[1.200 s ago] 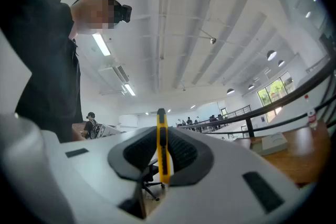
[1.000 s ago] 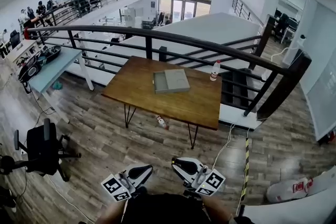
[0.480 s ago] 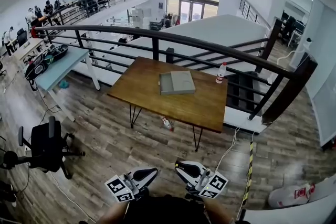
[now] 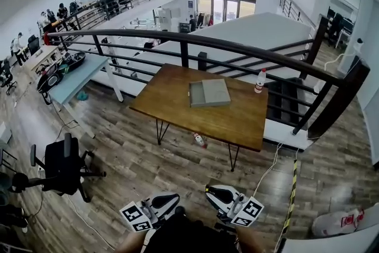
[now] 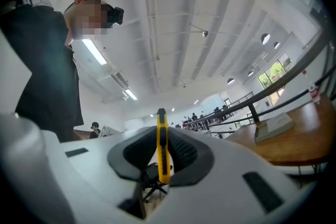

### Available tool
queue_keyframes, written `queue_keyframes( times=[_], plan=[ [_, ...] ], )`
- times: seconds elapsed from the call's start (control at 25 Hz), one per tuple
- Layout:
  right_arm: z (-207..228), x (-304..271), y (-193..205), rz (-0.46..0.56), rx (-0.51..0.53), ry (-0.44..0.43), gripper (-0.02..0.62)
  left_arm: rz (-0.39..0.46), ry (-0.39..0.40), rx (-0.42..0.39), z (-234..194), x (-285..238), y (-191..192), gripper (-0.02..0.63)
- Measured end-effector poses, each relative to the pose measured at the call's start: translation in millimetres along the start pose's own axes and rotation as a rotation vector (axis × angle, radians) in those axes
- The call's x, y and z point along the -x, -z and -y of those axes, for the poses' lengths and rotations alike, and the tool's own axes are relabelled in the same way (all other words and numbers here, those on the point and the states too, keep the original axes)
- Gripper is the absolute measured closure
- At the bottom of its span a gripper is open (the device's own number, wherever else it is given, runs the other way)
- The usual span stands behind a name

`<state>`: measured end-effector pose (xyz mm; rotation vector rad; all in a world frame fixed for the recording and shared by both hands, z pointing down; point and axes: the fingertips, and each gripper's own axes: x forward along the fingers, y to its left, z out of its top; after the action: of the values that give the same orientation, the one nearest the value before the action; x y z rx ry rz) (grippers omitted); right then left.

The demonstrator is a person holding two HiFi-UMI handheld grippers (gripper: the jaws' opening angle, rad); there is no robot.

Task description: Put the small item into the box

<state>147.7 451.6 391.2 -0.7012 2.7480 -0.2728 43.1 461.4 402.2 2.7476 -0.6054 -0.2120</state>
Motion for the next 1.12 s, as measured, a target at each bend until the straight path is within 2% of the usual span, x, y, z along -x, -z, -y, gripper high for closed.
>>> queue_keyframes(
  times=[0.28, 0.68, 0.92, 1.12],
  plan=[
    [27.1, -14.9, 6.4, -0.037, -0.021, 0.008, 0.523, 0.003, -0.015, 0.025, -36.6, -11.2, -2.6, 0.591],
    [87.7, -86.4, -10.7, -0.145, 0.018, -0.007, 0.523, 0.100, -0.022, 0.035, -132.3, -26.5, -59.6, 0.590],
    [124.6, -139.1, -31.4, -0.147, 0.042, -0.025, 0.523, 0.175, 0.028, 0.071, -179.6, -39.2, -92.6, 0.591],
    [139.2, -166.4, -42.6, -0.136, 0.060, 0.002, 0.523, 0.207, 0.049, 0.084, -210.4, -35.1, -107.2, 0.591]
  ],
)
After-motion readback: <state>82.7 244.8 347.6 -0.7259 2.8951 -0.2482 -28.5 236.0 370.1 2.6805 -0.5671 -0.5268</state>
